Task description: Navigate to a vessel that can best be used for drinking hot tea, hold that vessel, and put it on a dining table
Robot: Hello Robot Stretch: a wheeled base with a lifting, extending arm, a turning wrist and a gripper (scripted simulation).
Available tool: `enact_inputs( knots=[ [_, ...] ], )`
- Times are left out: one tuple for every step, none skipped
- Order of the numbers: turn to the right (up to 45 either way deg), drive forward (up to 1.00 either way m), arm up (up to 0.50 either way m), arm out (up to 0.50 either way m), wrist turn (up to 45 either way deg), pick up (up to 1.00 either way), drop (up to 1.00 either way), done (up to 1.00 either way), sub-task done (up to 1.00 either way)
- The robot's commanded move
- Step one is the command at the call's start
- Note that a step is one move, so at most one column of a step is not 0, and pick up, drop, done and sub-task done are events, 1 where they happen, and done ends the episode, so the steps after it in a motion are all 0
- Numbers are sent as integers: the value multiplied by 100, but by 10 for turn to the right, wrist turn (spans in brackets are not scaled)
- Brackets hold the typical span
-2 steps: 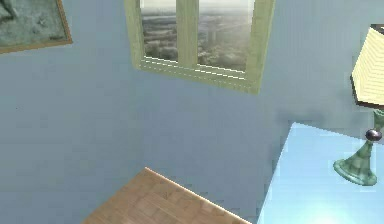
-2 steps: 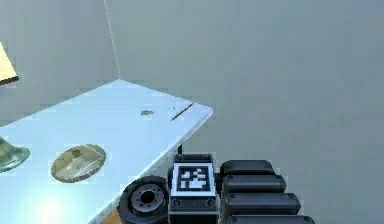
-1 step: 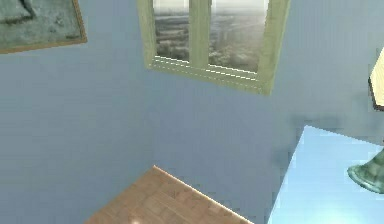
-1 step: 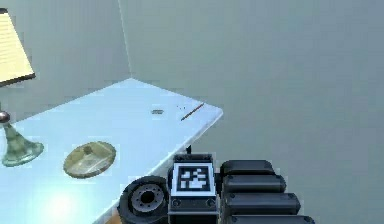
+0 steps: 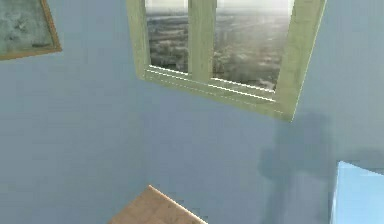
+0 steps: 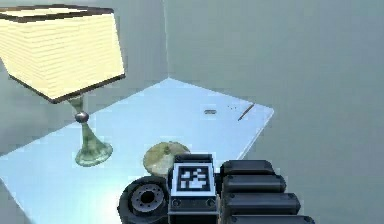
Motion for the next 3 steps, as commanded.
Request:
enact_inputs(
  knots=[
    [450, 0, 0, 0, 0, 0, 0, 0, 0],
    [450, 0, 0, 0, 0, 0, 0, 0, 0],
    [240, 0, 0, 0, 0, 0, 0, 0, 0]
  ],
)
